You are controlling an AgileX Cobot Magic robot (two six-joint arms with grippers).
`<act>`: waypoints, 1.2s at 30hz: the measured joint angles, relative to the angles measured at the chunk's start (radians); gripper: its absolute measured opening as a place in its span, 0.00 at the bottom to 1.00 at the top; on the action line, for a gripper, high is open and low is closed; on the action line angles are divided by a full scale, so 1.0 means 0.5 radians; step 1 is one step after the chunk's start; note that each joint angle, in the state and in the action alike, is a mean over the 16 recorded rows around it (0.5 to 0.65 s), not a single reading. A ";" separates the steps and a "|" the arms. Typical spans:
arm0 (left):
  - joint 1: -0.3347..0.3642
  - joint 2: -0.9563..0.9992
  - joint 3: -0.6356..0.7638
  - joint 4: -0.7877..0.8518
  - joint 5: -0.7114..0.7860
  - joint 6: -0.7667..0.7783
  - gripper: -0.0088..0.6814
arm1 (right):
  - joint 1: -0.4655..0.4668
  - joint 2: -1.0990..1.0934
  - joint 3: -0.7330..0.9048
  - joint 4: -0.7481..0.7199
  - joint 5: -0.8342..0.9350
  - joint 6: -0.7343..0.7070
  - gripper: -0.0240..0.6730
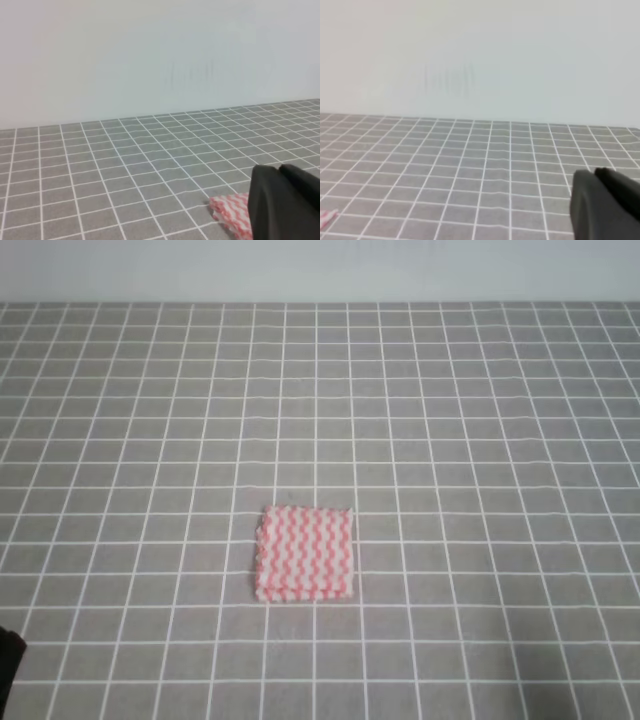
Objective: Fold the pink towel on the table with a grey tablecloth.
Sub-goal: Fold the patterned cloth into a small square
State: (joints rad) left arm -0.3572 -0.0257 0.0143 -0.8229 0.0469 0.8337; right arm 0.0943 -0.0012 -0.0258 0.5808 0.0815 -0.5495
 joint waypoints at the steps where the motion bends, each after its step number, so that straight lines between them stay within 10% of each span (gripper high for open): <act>1: 0.000 0.000 0.000 0.000 0.000 0.000 0.01 | -0.023 -0.021 0.010 0.010 0.005 0.000 0.01; 22: 0.000 0.006 -0.015 -0.001 0.013 0.002 0.01 | -0.058 -0.047 0.071 -0.829 0.361 0.887 0.01; 36: 0.000 -0.006 -0.010 0.004 0.014 0.002 0.01 | -0.059 -0.043 0.066 -0.852 0.458 0.886 0.01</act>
State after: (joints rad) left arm -0.3573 -0.0287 0.0094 -0.8207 0.0538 0.8347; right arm 0.0650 -0.0225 0.0074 0.1546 0.3107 -0.1065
